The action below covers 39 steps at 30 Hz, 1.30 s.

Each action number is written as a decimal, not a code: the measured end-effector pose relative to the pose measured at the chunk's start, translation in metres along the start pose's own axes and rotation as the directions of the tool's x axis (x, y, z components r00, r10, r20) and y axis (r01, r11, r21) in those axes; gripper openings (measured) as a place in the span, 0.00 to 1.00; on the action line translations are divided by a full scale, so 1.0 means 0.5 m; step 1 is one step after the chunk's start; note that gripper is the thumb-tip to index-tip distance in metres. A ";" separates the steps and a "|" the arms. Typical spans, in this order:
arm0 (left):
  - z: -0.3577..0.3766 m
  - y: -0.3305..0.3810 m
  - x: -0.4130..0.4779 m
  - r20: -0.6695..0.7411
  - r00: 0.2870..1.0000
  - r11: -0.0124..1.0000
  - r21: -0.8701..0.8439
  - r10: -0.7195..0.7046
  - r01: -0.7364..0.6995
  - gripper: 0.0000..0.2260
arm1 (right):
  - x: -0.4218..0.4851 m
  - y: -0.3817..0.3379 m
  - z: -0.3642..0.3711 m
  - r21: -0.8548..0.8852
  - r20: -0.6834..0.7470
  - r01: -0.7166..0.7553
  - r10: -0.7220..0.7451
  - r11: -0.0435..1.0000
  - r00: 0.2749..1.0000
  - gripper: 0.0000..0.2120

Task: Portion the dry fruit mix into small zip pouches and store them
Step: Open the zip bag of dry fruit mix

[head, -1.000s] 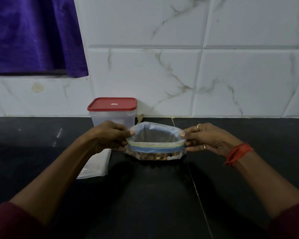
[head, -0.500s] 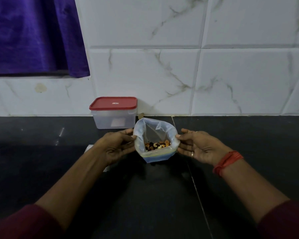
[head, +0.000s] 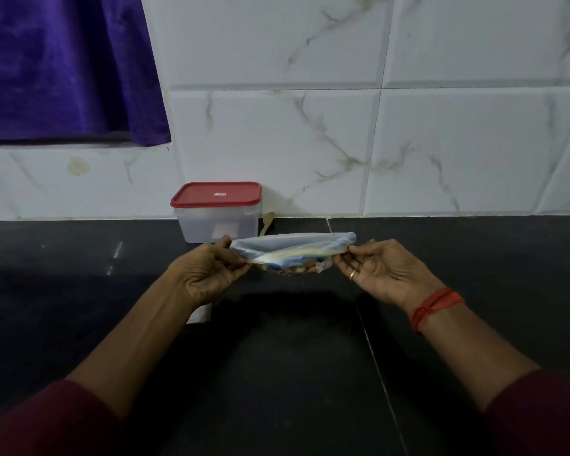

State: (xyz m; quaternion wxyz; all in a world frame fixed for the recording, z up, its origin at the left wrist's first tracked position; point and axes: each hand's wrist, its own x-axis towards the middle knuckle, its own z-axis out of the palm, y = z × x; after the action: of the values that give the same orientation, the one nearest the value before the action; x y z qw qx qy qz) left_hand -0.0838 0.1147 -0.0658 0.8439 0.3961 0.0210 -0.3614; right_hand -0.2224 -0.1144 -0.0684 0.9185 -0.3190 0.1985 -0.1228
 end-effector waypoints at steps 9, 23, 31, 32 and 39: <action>0.013 -0.019 0.004 0.076 0.980 0.978 0.089 0.185 -0.191 0.29 | 0.020 0.022 0.007 0.023 -0.079 0.155 -0.153 0.988 0.985 0.23; 0.012 -0.038 -0.006 -0.182 0.983 0.681 0.723 0.031 0.113 0.12 | -0.001 0.040 -0.013 -0.620 -0.073 0.089 -0.171 0.780 0.983 0.26; 0.005 -0.049 -0.001 -0.076 0.997 0.956 0.290 -0.024 0.045 0.14 | 0.017 0.053 -0.013 -0.205 -0.077 0.042 -0.059 0.978 0.995 0.18; 0.003 -0.047 -0.001 -0.069 0.997 0.972 0.226 -0.043 0.057 0.16 | 0.017 0.052 -0.013 -0.186 -0.079 0.027 -0.042 0.982 0.996 0.15; 0.014 -0.044 -0.018 -0.078 0.996 0.976 0.206 -0.051 0.067 0.24 | 0.013 0.052 -0.004 -0.167 -0.097 0.028 -0.045 0.986 0.994 0.17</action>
State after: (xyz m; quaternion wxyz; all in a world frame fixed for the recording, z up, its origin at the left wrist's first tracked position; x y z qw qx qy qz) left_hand -0.1060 0.1058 -0.0726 0.7854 0.4942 0.0253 -0.3719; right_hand -0.2150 -0.0979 -0.0879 0.8753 -0.3913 0.2481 -0.1386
